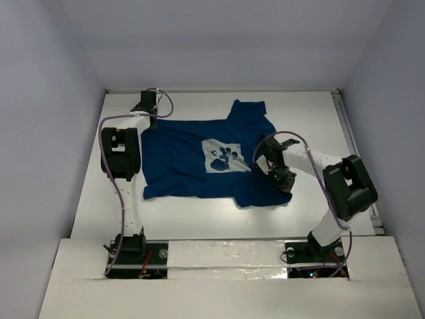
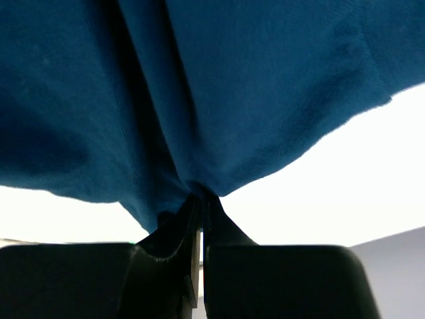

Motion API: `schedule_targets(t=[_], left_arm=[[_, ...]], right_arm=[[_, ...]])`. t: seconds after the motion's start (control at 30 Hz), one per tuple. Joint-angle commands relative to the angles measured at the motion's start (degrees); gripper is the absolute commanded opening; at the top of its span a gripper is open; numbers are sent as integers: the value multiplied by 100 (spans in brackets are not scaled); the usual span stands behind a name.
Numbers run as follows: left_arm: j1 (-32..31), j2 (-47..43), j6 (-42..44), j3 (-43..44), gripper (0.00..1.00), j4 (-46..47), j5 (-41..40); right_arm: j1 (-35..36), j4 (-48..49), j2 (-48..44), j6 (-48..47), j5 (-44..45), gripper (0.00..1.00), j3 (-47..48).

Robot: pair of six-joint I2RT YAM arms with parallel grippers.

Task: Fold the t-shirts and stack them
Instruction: Flatten out the tshirt

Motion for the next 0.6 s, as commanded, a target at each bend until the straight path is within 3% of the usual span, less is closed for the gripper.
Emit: schedule_targets(t=[0.0, 0.2, 0.3, 0.33, 0.43, 0.57], left_arm=[[-20, -158, -2, -76, 0, -90, 4], [-20, -166, 33, -103, 0, -107, -57], [-20, -193, 42, -173, 0, -90, -22], [-20, -193, 33, -182, 0, -90, 4], [-20, -219, -2, -200, 0, -116, 109], [-20, -237, -2, -165, 0, -177, 101]], right_arm=[[28, -338, -349, 87, 294, 0, 3], [28, -814, -446, -264, 205, 3, 109], [28, -1051, -665, -440, 425, 19, 275], [28, -1086, -744, -475, 469, 29, 407], [28, -1227, -798, -476, 505, 46, 1151], [28, -1281, -317, -449, 382, 55, 2083]])
